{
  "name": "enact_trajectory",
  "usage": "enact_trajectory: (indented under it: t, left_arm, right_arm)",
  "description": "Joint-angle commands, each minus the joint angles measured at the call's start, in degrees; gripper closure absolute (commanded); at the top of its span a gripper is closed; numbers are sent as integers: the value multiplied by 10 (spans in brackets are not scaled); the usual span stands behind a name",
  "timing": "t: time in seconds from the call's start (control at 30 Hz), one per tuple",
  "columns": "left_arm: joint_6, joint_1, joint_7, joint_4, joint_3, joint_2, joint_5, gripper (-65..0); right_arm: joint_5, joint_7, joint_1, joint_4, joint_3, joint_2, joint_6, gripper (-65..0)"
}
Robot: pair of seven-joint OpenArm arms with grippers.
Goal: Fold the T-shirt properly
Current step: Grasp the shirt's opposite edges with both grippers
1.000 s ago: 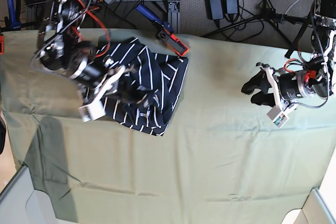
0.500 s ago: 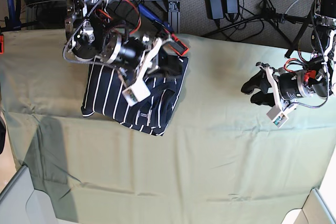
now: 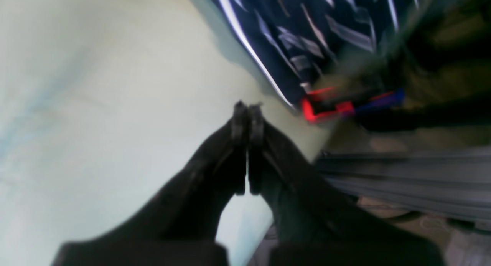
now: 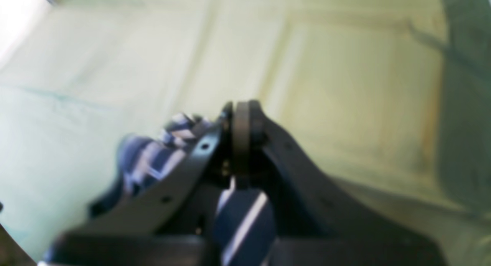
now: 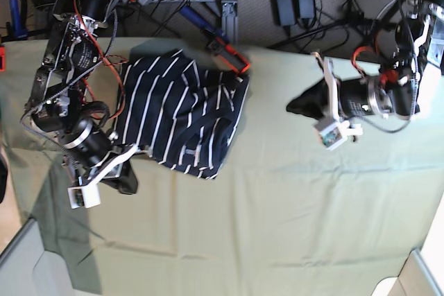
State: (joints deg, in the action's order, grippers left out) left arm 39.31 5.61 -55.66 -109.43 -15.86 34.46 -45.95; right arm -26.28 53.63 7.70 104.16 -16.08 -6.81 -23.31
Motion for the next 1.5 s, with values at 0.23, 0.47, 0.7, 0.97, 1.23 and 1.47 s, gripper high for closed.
enact_trajectory:
  t: [0.23, 0.47, 0.7, 0.97, 1.23, 1.47]
  left_arm:
    - [7, -9, 92, -9, -148, -8, 172, 0]
    - [7, -10, 124, 0, -180, -55, 289, 0]
    - [7, -12, 143, 0, -180, -69, 308, 0]
    - [7, -41, 165, 69, -181, -93, 329, 0]
    - [7, -80, 164, 105, -210, -96, 315, 0]
    - [7, -90, 165, 126, -244, -97, 347, 0]
  right_arm:
    - [-7, -20, 67, -137, -2, -54, -42, 0]
    - [-7, -29, 91, -224, 11, -54, -42, 0]
    - [-7, -32, 90, -246, 59, -54, -42, 0]
    - [-7, -35, 91, -246, 79, -54, -41, 0]
    - [-7, -35, 89, -246, 79, -54, -41, 0]
    - [-7, -4, 89, -246, 79, -55, -42, 0]
